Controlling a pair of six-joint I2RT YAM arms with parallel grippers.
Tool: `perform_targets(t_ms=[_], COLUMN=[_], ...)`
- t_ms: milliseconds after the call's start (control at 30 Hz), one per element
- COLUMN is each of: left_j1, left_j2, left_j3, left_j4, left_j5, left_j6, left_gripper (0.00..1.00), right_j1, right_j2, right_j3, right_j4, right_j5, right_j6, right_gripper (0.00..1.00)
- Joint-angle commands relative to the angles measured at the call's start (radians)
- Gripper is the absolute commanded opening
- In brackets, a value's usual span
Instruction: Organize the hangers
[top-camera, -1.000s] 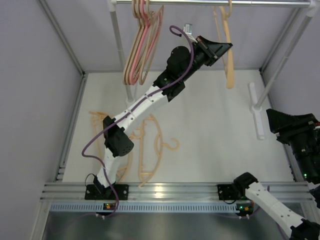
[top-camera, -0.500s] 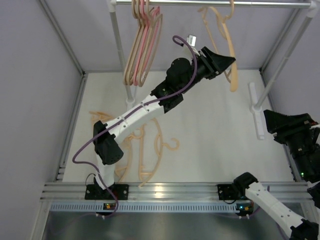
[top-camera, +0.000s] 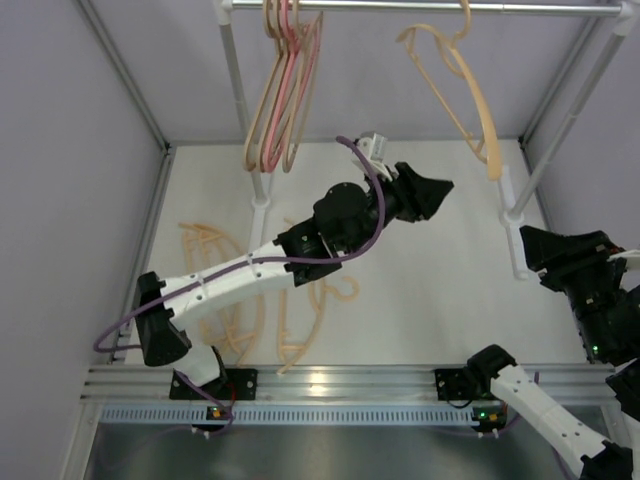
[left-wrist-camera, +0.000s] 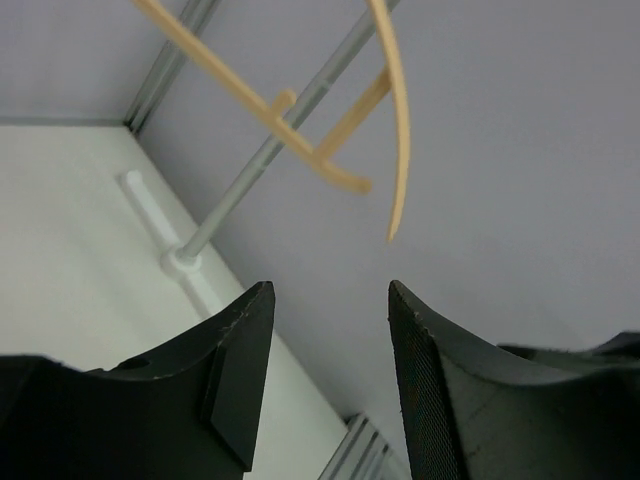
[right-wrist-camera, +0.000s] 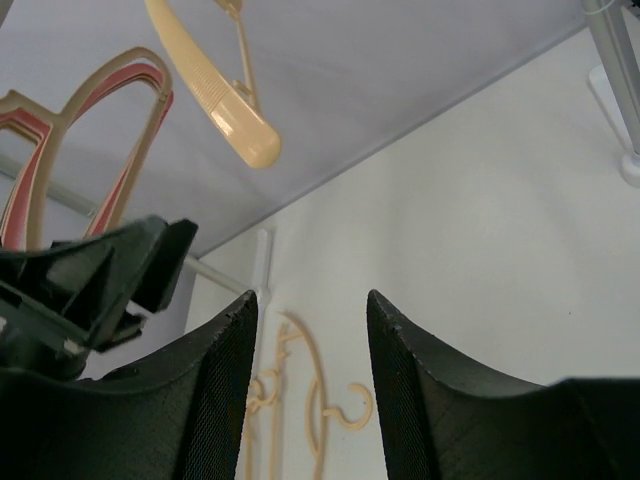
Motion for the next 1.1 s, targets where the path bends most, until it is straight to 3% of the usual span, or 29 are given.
perform_targets(t_ms=[0, 133, 200, 400, 600, 800, 1067], left_j1=[-0.071, -0.168, -0.226, -0.272, -0.318, -0.355, -0.355], left_j2=[-0.135, -0.261, -0.301, -0.378, -0.396, -0.318, -0.274], left_j3=[-0.145, -0.360, -0.454, -0.675, -0.805, -0.799, -0.853], left_j4=[-0.046, -0.191, -0.352, -0.718, -0.811, -0.906, -0.914], left_j5=[-0.162, -0.299, -0.368, -0.416, -0.395, -0.424, -0.436], left_j6=[0.130, 0.185, 0.164, -0.072, -0.243, -0.326, -0.381], left_gripper=[0.54, 0.54, 0.54, 0.53, 0.53, 0.54, 0.55], right_j1=[0.014, 0.014, 0.012, 0.012, 0.012, 0.014, 0.012], right_j2=[-0.024, -0.044, -0.055, -0.079, -0.081, -0.082, -0.089], right_j3=[-0.022, -0.061, -0.074, -0.138, -0.173, -0.195, -0.206], right_j4=[-0.004, -0.004, -0.002, -0.002, 0.007, 0.010, 0.012], right_j5=[0.006, 0.012, 0.019, 0.044, 0.041, 0.038, 0.038], right_j6=[0.004, 0.003, 0.003, 0.015, 0.018, 0.020, 0.026], right_gripper=[0.46, 0.47, 0.47, 0.47, 0.47, 0.47, 0.48])
